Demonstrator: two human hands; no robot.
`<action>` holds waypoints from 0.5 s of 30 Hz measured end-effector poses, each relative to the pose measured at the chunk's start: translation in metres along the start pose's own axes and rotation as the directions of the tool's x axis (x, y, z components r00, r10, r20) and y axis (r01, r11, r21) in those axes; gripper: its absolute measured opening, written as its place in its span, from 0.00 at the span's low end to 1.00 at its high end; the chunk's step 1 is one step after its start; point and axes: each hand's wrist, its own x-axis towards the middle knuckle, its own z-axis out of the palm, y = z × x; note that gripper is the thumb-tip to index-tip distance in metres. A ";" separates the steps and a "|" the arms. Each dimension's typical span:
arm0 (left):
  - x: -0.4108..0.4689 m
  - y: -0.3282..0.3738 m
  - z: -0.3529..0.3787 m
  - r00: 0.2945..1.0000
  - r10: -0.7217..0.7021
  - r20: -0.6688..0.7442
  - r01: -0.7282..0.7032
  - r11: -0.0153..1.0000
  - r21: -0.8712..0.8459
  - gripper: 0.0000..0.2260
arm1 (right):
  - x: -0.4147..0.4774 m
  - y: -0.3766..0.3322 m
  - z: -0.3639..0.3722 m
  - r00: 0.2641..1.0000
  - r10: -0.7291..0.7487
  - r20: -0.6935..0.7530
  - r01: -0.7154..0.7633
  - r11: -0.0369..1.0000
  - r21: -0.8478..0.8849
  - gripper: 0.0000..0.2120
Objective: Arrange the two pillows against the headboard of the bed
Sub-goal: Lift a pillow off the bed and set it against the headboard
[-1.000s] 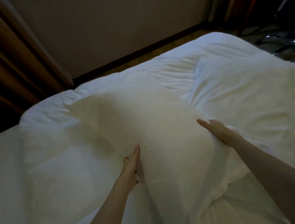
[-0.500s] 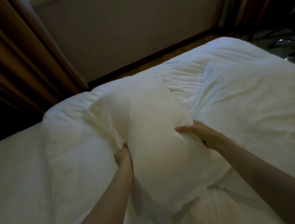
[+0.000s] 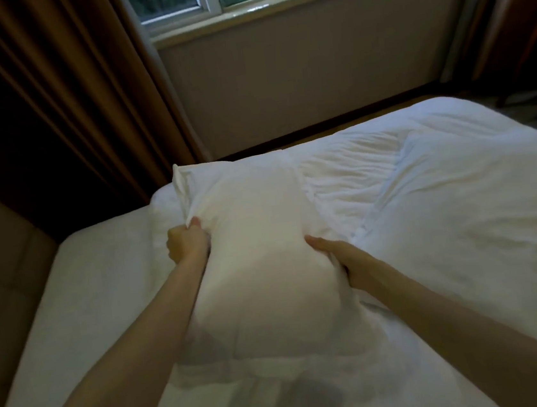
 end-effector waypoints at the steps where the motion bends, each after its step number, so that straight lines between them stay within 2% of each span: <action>1: -0.003 0.000 -0.013 1.000 0.006 -0.025 -0.006 1.000 -0.021 0.19 | -0.006 0.002 0.006 1.000 -0.002 0.020 0.003 1.000 -0.008 0.25; 3: -0.011 -0.001 -0.042 0.998 0.026 -0.065 -0.029 0.998 -0.050 0.19 | -0.019 0.005 0.020 0.997 0.001 0.071 0.001 1.000 -0.024 0.30; 9: -0.024 -0.008 -0.114 0.982 0.038 -0.187 -0.064 0.989 -0.132 0.18 | -0.049 0.012 0.068 0.987 -0.030 0.159 0.040 0.997 -0.061 0.37; 11: -0.026 -0.015 -0.149 0.973 0.047 -0.228 -0.087 0.982 -0.168 0.17 | -0.065 0.014 0.098 0.982 -0.027 0.188 0.046 0.994 -0.099 0.43; 15: -0.019 -0.025 -0.202 0.959 0.091 -0.270 -0.143 0.973 -0.181 0.11 | -0.077 0.017 0.145 0.975 -0.060 0.215 0.086 0.990 -0.115 0.49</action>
